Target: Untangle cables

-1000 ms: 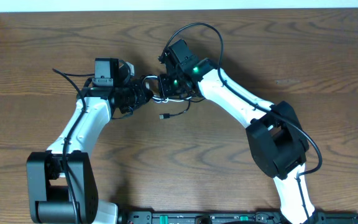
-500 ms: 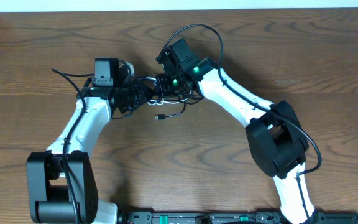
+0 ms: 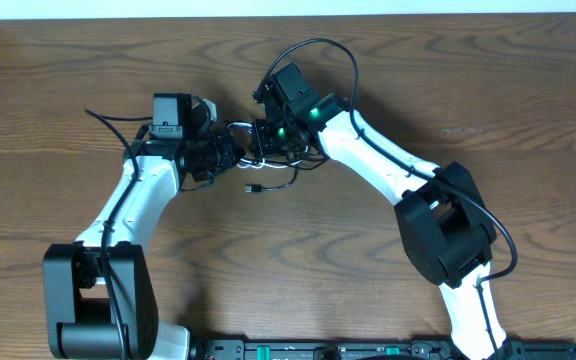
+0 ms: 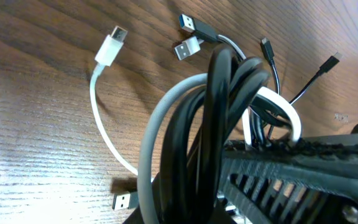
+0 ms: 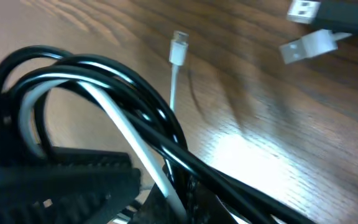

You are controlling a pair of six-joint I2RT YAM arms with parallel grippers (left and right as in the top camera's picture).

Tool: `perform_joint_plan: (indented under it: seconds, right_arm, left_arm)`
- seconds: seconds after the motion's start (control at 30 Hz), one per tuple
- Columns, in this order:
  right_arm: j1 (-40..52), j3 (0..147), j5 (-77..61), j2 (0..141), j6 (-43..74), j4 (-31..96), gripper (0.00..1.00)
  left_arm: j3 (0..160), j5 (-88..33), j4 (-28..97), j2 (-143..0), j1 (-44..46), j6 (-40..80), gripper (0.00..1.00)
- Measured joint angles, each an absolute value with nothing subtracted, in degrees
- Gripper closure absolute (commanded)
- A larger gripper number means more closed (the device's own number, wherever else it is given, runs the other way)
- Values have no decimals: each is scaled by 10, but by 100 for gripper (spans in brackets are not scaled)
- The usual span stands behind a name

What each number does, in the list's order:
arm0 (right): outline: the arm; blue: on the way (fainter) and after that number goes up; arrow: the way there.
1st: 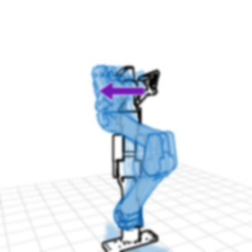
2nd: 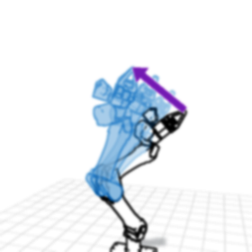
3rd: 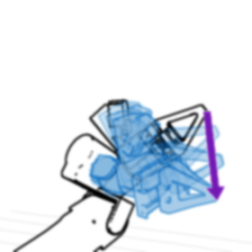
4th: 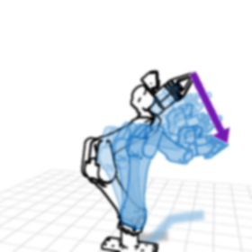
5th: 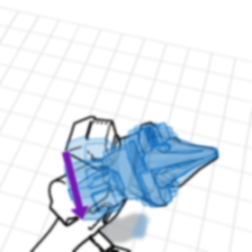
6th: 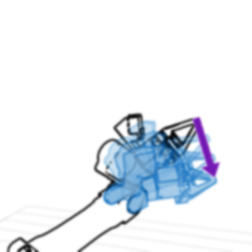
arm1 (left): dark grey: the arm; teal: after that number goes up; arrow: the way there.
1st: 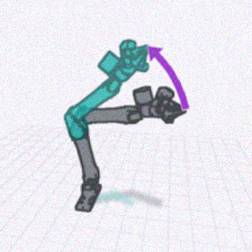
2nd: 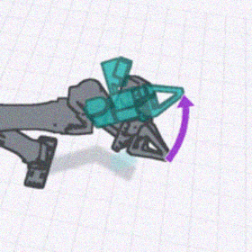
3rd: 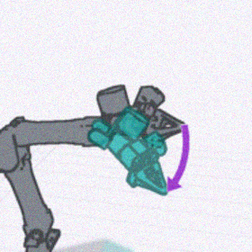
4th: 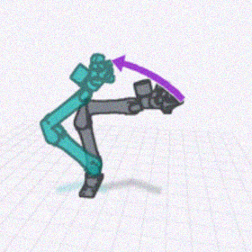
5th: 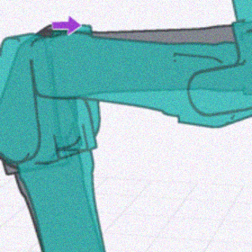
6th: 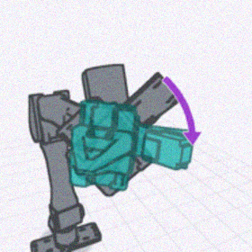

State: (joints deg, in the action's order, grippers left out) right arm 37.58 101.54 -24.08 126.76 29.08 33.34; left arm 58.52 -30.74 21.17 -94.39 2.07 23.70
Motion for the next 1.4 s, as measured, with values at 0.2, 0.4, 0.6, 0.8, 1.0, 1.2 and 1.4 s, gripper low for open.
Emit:
perform_joint_plan:
  seconds: [0.2, 0.4, 0.6, 0.8, 1.0, 1.2, 1.4]
  right_arm:
    - [386, 1016, -160, 1267, 286, 374, 99]
    - [396, 1022, -86, 1266, 278, 410, 99]
    - [404, 1027, -21, 1263, 273, 440, 99]
    - [406, 1027, 13, 1263, 263, 451, 99]
    - [409, 1027, 18, 1263, 256, 449, 99]
    - [411, 1027, 9, 1263, 254, 447, 99]
    - [412, 1027, 6, 1263, 252, 446, 99]
  left_arm:
    - [585, -316, 212, -945, 31, 222, 93]
    - [585, -337, 212, -945, 38, 215, 92]
    - [585, -358, 211, -949, 40, 211, 93]
    - [585, -373, 220, -949, 30, 215, 93]
    - [585, -388, 242, -949, 1, 241, 93]
    - [585, -401, 259, -949, -18, 259, 93]
    - [585, -399, 269, -949, -21, 277, 92]
